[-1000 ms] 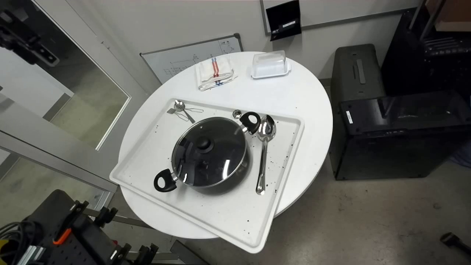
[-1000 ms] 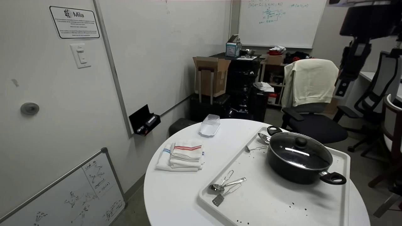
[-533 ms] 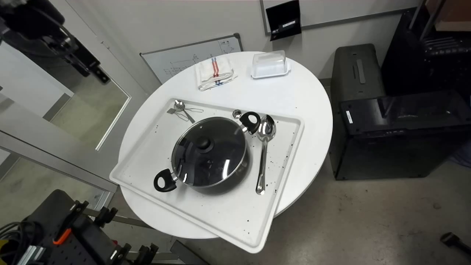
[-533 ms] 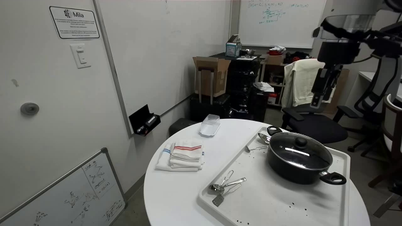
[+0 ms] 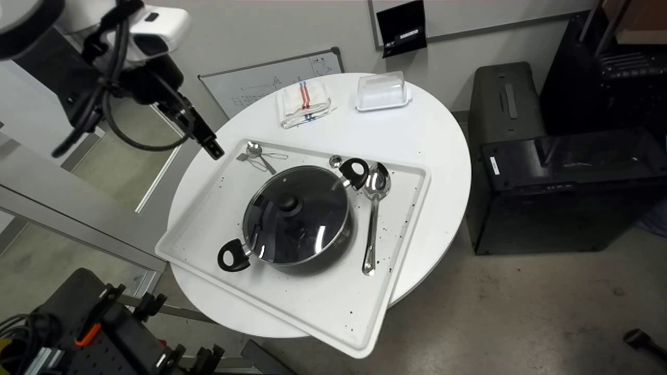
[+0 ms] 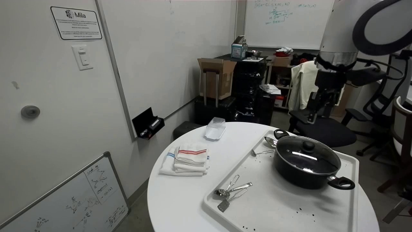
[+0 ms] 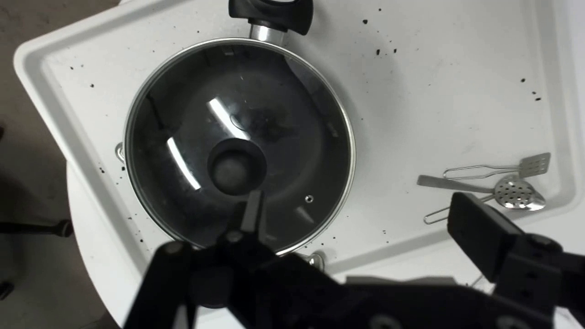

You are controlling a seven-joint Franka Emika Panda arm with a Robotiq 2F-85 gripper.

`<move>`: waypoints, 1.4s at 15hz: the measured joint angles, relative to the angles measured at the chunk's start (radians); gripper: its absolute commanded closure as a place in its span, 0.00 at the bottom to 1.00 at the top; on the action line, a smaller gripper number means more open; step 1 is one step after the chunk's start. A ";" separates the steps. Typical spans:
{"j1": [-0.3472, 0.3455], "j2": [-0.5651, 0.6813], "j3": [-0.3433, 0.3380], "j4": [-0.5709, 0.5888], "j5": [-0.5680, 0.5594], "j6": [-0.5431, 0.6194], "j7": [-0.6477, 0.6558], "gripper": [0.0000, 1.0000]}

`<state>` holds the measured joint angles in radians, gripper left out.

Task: Place the pot's lid onto the table

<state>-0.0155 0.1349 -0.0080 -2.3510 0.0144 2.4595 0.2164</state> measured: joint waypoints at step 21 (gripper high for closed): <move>0.084 0.378 -0.201 0.087 -0.099 0.262 0.330 0.00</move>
<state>0.0681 0.5130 -0.2095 -2.2636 -0.0851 2.7216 0.5464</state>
